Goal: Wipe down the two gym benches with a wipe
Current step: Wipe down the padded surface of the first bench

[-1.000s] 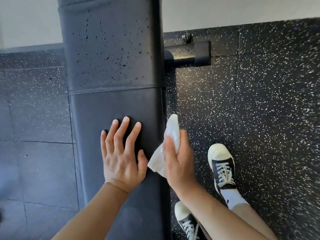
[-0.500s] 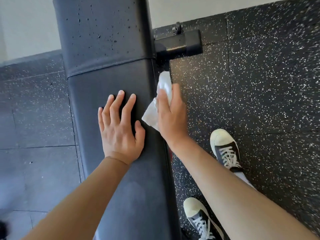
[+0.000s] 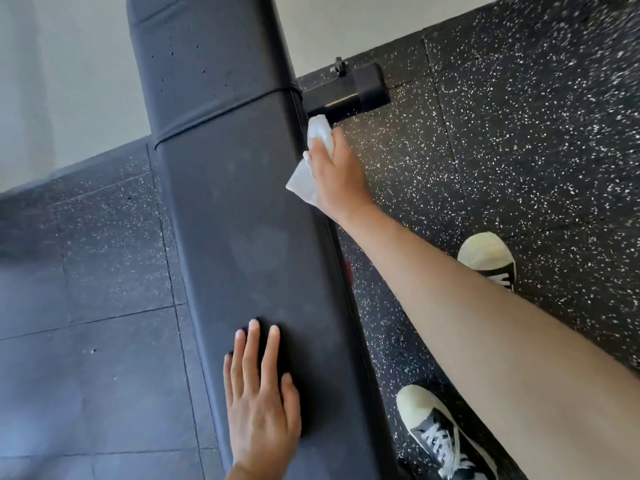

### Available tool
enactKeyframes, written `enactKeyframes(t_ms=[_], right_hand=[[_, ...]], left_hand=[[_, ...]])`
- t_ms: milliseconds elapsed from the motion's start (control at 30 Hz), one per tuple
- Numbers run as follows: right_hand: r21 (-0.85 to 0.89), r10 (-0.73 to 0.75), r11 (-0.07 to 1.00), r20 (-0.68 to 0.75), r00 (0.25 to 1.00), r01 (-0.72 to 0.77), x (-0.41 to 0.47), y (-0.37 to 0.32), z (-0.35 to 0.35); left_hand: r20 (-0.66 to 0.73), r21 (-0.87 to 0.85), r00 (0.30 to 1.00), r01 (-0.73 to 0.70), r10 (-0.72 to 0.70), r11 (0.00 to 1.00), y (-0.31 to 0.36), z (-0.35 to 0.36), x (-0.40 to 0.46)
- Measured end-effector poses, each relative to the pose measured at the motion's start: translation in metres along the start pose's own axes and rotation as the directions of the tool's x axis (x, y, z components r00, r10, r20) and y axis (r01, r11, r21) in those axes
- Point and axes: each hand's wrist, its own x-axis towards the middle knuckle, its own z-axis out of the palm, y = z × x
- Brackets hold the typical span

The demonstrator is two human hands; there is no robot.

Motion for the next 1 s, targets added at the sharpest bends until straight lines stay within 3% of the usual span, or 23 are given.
enactKeyframes(t_ms=[167, 367, 733, 833, 1000], right_hand=[[-0.038, -0.078, 0.996, -0.082, 0.994, 0.075, -0.09, 0.05, -0.01], [-0.145, -0.004, 0.989, -0.036, 0.999, -0.001, -0.22, 0.11, -0.041], [0.093, -0.074, 0.992, -0.117, 0.99, 0.085, -0.073, 0.055, -0.004], [0.085, -0.064, 0.994, -0.108, 0.992, 0.074, -0.103, 0.065, -0.01], [0.017, 0.014, 1.0, -0.037, 0.999, -0.014, -0.229, 0.128, -0.041]], left_hand=[[-0.019, -0.011, 1.0, 0.023, -0.023, 1.0, -0.002, 0.007, -0.001], [-0.037, 0.003, 0.999, 0.016, -0.016, 1.0, -0.004, 0.009, -0.005], [-0.088, 0.007, 0.996, -0.01, 0.01, 1.0, -0.007, 0.014, -0.003], [-0.074, 0.011, 0.997, -0.002, 0.002, 1.0, -0.004, 0.011, -0.003], [-0.087, 0.028, 0.996, -0.003, 0.006, 1.0, -0.005, 0.011, -0.004]])
